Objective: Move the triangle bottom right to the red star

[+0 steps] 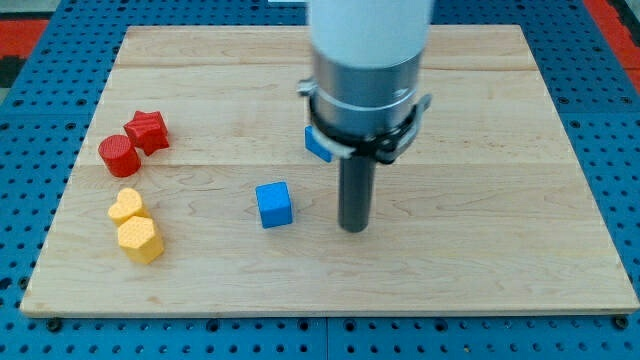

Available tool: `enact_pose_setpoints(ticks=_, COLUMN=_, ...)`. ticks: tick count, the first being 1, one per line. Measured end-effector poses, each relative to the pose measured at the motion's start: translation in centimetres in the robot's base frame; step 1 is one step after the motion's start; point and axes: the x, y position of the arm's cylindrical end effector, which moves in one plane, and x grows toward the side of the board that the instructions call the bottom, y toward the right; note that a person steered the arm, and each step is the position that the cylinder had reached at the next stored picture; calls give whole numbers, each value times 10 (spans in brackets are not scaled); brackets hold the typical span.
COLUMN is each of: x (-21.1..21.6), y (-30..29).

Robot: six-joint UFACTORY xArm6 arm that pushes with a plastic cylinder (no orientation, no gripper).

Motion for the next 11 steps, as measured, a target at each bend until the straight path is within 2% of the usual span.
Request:
enact_pose_setpoints(ticks=1, x=-13, y=-60)
enact_pose_setpoints(ticks=2, x=-12, y=-158)
enact_pose_setpoints(ticks=3, x=-37, y=-183)
enact_pose_setpoints(ticks=4, x=-70, y=-94)
enact_pose_setpoints(ticks=5, x=-72, y=-6)
enact_pose_setpoints(ticks=6, x=-96, y=51)
enact_pose_setpoints(ticks=7, x=-110, y=-28)
enact_pose_setpoints(ticks=8, x=-90, y=-125)
enact_pose_setpoints(ticks=10, x=-167, y=-163)
enact_pose_setpoints(ticks=11, x=-127, y=-195)
